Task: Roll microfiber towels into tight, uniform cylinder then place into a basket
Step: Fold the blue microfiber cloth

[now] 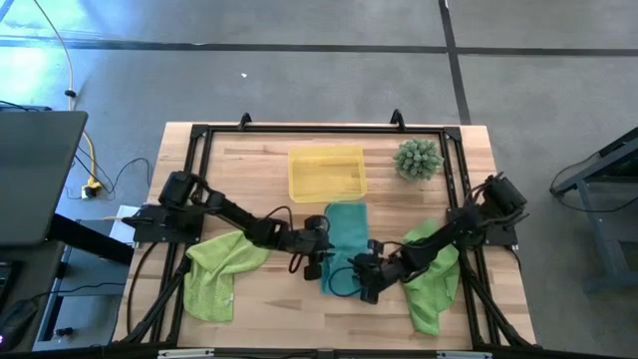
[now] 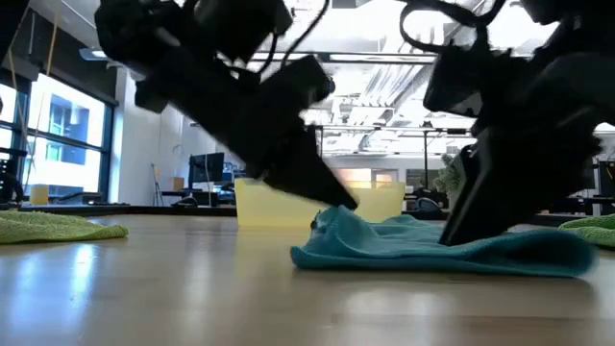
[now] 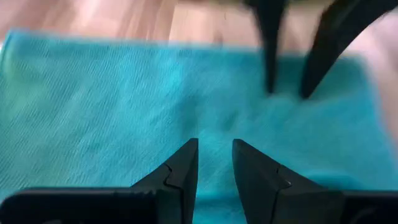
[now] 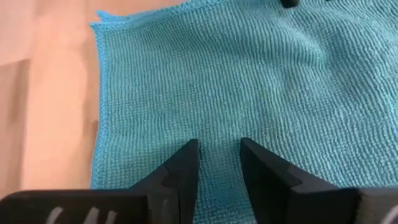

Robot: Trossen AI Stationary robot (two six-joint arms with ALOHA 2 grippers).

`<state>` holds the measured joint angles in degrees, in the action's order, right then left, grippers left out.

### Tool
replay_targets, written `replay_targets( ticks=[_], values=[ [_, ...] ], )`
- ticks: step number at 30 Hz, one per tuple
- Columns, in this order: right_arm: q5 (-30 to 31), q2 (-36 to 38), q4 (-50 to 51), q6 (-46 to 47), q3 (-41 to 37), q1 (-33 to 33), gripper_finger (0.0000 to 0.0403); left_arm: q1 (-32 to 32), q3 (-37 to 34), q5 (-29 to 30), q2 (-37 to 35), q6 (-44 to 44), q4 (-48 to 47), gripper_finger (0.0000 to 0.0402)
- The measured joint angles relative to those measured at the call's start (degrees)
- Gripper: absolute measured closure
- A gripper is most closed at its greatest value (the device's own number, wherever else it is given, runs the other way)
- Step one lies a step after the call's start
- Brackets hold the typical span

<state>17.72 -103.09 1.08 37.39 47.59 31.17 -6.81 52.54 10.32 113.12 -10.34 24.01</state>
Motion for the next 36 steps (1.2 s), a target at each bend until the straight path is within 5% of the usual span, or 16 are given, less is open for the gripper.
replay_targets(
  ticks=[10, 18, 25, 36],
  values=[
    [-0.1, 0.0, 1.0, -0.3, 0.0, 3.1, 0.0291, 1.6, 0.2, -0.8, 0.0, 0.0, -7.9, 0.0314],
    [-0.1, 1.7, 2.2, -3.6, -0.2, 3.3, 0.0291, -0.6, 1.6, -0.7, -2.5, 1.3, -1.2, 0.0314],
    [6.0, 3.6, 6.9, -7.6, -0.2, 3.2, 0.0291, -4.6, 4.6, -4.0, -1.9, -2.2, -0.9, 0.0314],
    [8.8, 3.7, 14.1, -10.9, -0.2, -0.7, 0.0291, -9.4, 4.6, 2.1, 3.4, -6.6, 3.6, 0.0314]
  ],
)
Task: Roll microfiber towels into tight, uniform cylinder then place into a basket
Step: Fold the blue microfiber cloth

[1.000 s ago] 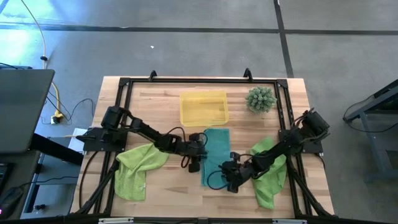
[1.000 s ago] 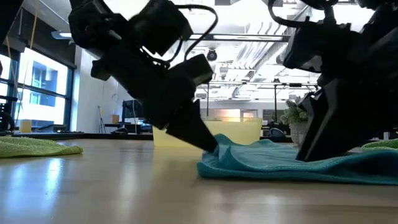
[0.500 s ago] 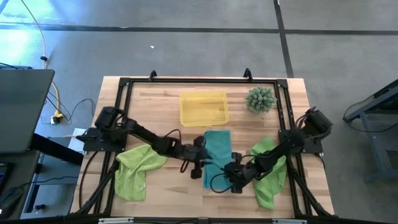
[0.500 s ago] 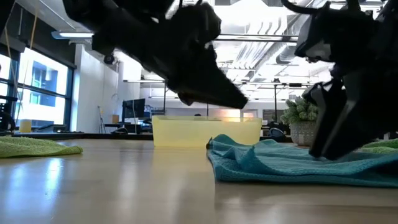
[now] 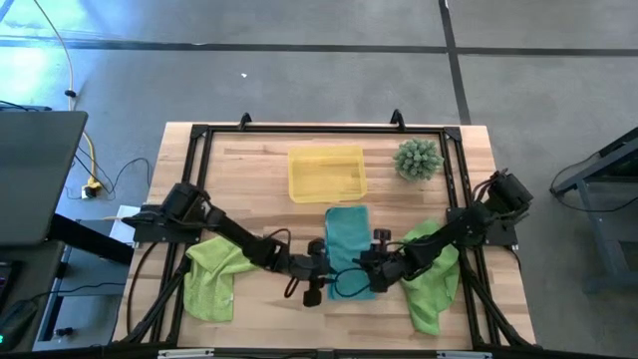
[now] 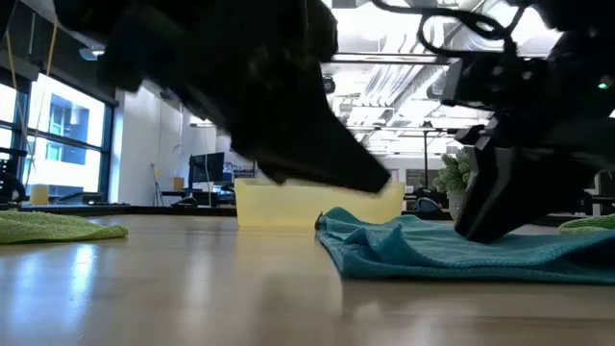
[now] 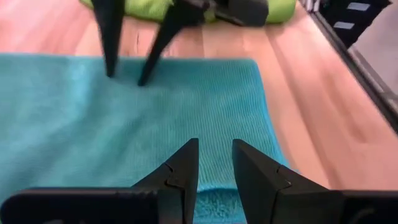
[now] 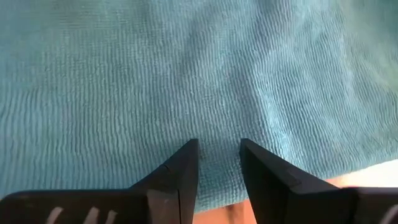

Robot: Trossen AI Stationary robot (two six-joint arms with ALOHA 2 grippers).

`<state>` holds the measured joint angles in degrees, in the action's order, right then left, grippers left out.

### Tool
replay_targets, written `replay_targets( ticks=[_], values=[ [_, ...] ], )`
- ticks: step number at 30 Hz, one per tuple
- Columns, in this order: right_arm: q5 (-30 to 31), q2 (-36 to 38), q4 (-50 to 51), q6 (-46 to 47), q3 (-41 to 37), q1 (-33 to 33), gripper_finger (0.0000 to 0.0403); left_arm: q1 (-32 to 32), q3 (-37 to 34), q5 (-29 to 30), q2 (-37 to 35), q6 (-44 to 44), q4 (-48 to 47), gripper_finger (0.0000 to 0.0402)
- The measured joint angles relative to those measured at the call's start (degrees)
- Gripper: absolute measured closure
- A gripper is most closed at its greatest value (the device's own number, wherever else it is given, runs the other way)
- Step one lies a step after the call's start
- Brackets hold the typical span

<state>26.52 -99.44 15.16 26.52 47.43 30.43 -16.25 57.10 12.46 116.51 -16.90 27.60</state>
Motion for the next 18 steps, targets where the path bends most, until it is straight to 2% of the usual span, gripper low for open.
replay_targets(
  ticks=[6, 13, 18],
  values=[
    [0.0, 0.0, -0.1, 0.2, 0.0, -1.3, 0.0291, 0.0, 0.0, 0.3, 4.9, -1.1, 6.7, 0.0314],
    [-0.2, 0.0, 0.2, 0.2, 0.0, -1.3, 0.0291, -0.6, 0.1, -1.3, 5.2, -2.4, 2.7, 0.0314],
    [-0.2, 0.1, 0.0, 0.0, 0.1, -1.3, 0.0291, -1.2, 0.2, -1.2, 5.3, -2.4, 3.5, 0.0314]
  ],
)
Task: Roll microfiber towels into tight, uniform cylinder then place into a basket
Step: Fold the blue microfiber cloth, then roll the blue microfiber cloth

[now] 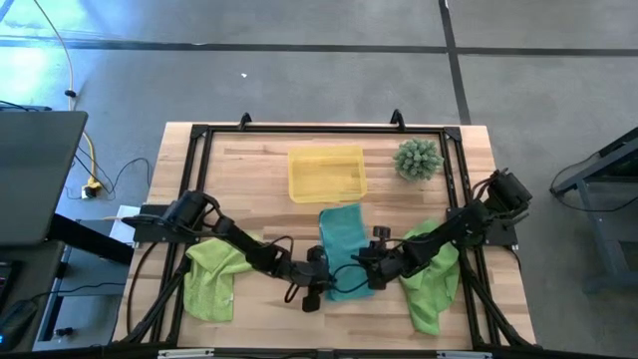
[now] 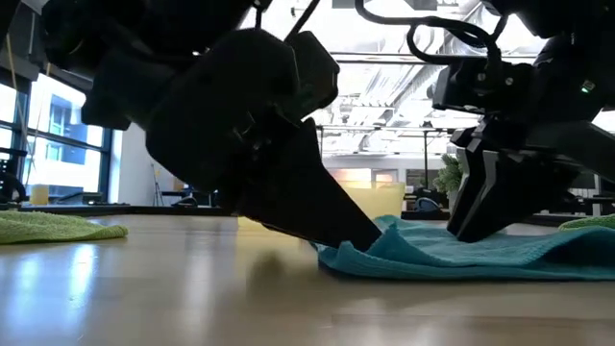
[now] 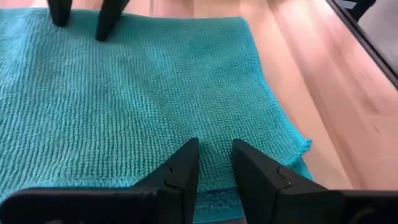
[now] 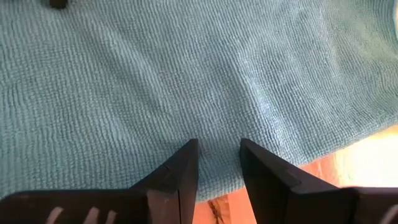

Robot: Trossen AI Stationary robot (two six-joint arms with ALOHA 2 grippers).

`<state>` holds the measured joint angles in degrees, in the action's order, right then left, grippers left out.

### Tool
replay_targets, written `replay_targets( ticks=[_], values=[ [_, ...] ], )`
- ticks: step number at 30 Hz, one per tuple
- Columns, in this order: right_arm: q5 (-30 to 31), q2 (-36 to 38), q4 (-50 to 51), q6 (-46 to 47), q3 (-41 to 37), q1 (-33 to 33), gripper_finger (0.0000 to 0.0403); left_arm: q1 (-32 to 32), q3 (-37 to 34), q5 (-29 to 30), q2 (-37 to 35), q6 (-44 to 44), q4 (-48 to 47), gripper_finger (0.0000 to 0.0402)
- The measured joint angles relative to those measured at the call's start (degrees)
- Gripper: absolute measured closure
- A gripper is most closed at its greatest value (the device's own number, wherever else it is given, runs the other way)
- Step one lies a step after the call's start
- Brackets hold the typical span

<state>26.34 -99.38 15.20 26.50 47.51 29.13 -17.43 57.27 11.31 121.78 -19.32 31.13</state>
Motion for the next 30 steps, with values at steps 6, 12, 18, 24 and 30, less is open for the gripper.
replay_targets(
  ticks=[6, 12, 18, 24, 30],
  values=[
    [-2.0, 4.3, 0.2, -2.7, 0.0, 0.8, 0.0291, 0.0, 3.6, -0.9, -0.8, 5.3, 0.0, 0.0314],
    [-6.5, 10.6, 4.7, -7.3, 0.1, 3.4, 0.0291, -0.3, 6.6, -5.7, -3.9, 8.6, -4.0, 0.0314],
    [-10.4, 12.1, 8.7, -8.4, 0.0, 7.0, 0.0291, -2.0, 7.1, -6.8, -6.8, 10.5, -13.3, 0.031],
    [-10.2, 11.9, 8.4, -7.5, -1.0, 9.3, 0.0274, -3.9, 7.2, -6.3, -6.8, 13.7, -17.9, 0.0277],
    [-10.3, 11.1, 0.7, -11.9, -4.2, 9.7, 0.0227, -4.3, 7.2, -1.2, -6.8, 24.5, -22.1, 0.025]
  ],
)
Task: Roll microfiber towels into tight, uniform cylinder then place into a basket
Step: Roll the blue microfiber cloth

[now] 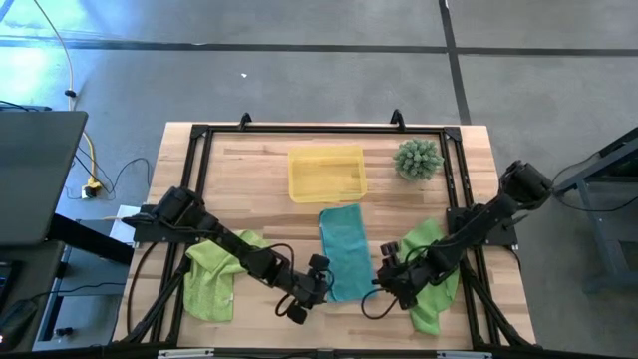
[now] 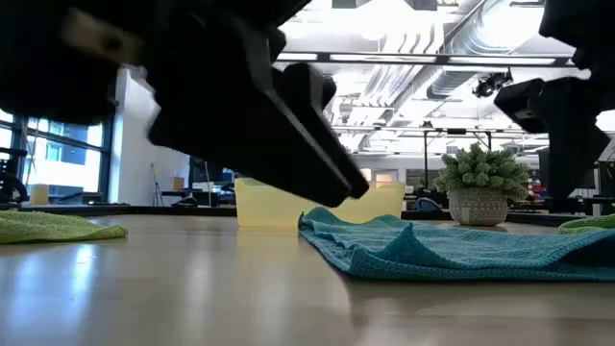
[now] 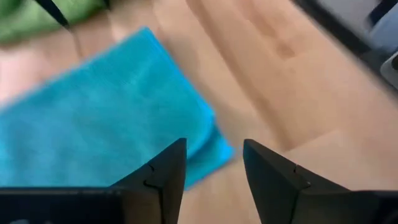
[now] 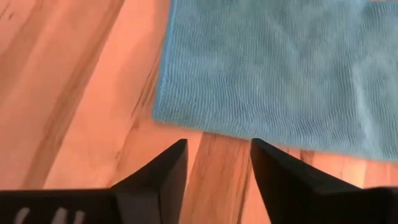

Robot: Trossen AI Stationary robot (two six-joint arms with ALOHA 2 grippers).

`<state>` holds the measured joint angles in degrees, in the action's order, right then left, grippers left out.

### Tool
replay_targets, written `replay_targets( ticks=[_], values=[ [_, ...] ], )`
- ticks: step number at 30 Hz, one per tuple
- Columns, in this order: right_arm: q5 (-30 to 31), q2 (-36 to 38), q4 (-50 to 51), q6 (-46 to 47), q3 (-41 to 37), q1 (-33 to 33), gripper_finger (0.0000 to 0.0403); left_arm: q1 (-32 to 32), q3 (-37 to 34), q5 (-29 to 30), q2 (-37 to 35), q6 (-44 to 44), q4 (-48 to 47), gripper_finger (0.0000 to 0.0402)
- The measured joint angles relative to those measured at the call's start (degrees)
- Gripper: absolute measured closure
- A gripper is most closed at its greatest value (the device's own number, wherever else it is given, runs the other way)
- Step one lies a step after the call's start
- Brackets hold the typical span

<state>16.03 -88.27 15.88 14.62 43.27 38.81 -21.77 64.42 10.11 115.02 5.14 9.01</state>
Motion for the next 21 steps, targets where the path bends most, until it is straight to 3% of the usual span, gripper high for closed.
replay_targets(
  ticks=[4, 9, 14, 21],
  values=[
    [0.6, -0.6, -4.0, -4.6, -2.3, 0.0, 0.0209, 0.0, 0.0, 3.4, 0.0, 6.3, -0.8, 0.0248],
    [3.2, -0.6, -2.4, -5.2, -2.9, -0.3, 0.0206, 0.0, 0.0, 10.4, 0.0, 2.7, -0.2, 0.0248],
    [-7.0, -0.6, -2.3, 6.3, -2.9, 1.8, 0.0205, -0.2, 0.0, 11.3, 0.0, -4.5, 0.6, 0.0248],
    [-7.5, -0.5, -8.3, -0.5, -2.9, 3.9, 0.0205, -1.0, 0.7, 11.2, 0.0, -6.5, 2.8, 0.0248]
  ],
)
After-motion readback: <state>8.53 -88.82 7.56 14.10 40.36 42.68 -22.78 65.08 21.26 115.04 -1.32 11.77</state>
